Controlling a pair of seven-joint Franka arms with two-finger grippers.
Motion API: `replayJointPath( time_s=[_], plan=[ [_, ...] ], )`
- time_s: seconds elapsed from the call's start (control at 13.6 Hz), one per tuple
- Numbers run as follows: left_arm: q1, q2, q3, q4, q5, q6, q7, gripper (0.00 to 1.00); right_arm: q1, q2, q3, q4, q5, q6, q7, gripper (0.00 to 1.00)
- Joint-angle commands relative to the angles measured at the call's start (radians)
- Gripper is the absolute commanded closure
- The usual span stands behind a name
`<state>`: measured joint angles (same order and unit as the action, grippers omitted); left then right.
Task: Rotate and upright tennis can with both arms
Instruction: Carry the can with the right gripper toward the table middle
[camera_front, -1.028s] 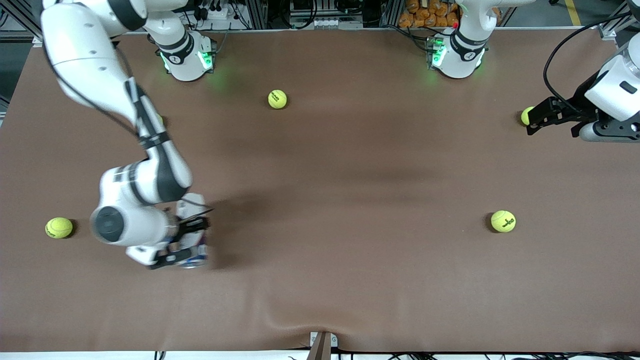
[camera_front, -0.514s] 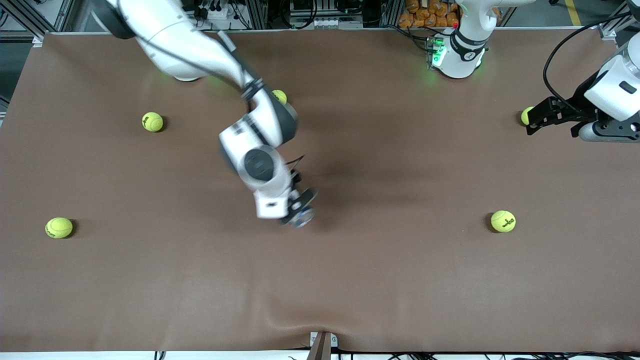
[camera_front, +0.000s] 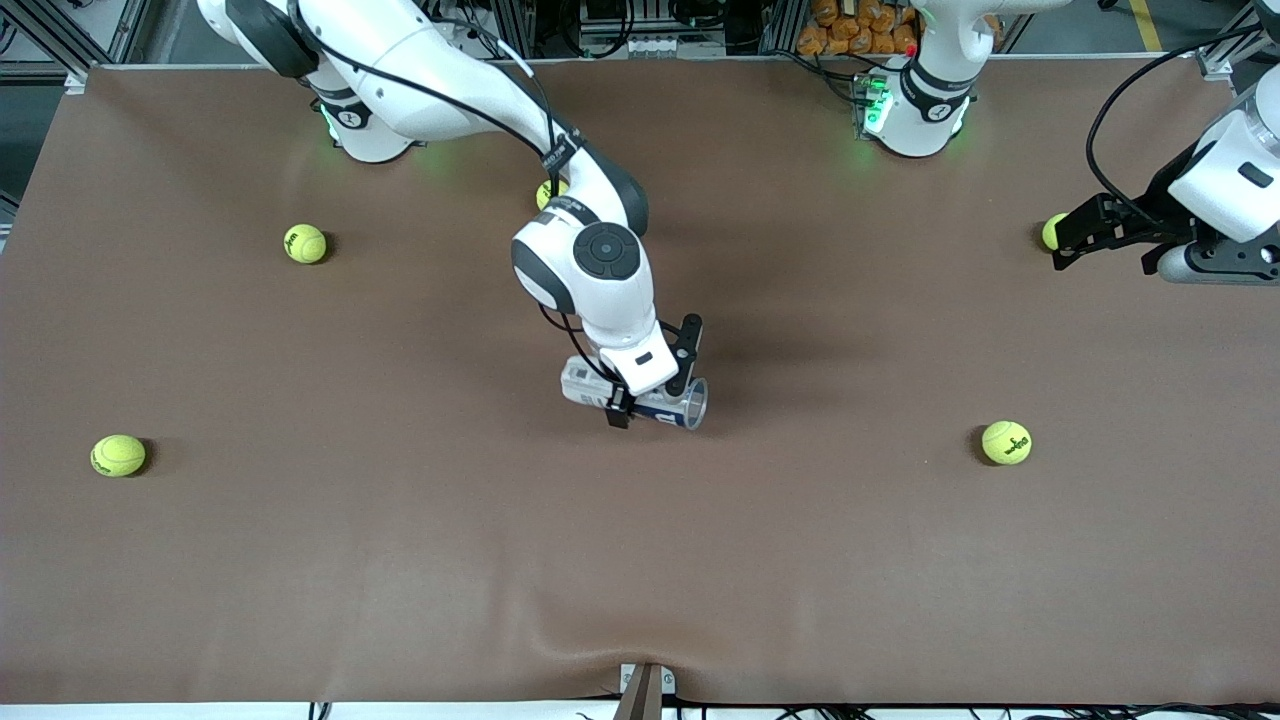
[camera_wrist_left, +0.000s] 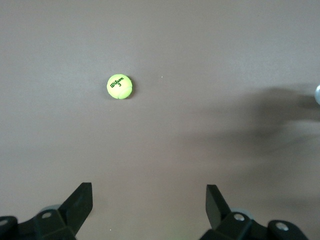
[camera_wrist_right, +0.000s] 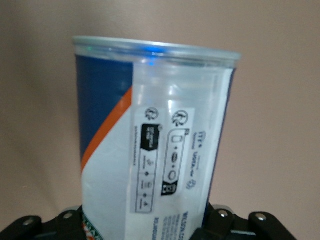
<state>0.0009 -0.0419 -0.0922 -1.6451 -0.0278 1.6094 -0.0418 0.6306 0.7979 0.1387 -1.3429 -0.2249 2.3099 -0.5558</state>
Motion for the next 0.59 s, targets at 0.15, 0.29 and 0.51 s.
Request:
replayJointPath(
  time_s=[0.15, 0.29, 0.51],
  plan=[
    [0.005, 0.005, -0.004, 0.016, -0.009, -0.016, 0.000, 0.00, 0.043, 0.076, -0.016, 0.033, -0.094, 0.086, -0.095, 0.23],
    [0.002, 0.005, -0.004, 0.016, -0.009, -0.016, -0.004, 0.00, 0.049, 0.092, -0.022, 0.031, -0.142, 0.126, -0.093, 0.21],
    [0.005, 0.005, -0.004, 0.016, -0.009, -0.016, 0.002, 0.00, 0.037, 0.092, -0.022, 0.025, -0.136, 0.131, -0.093, 0.00]
  ],
)
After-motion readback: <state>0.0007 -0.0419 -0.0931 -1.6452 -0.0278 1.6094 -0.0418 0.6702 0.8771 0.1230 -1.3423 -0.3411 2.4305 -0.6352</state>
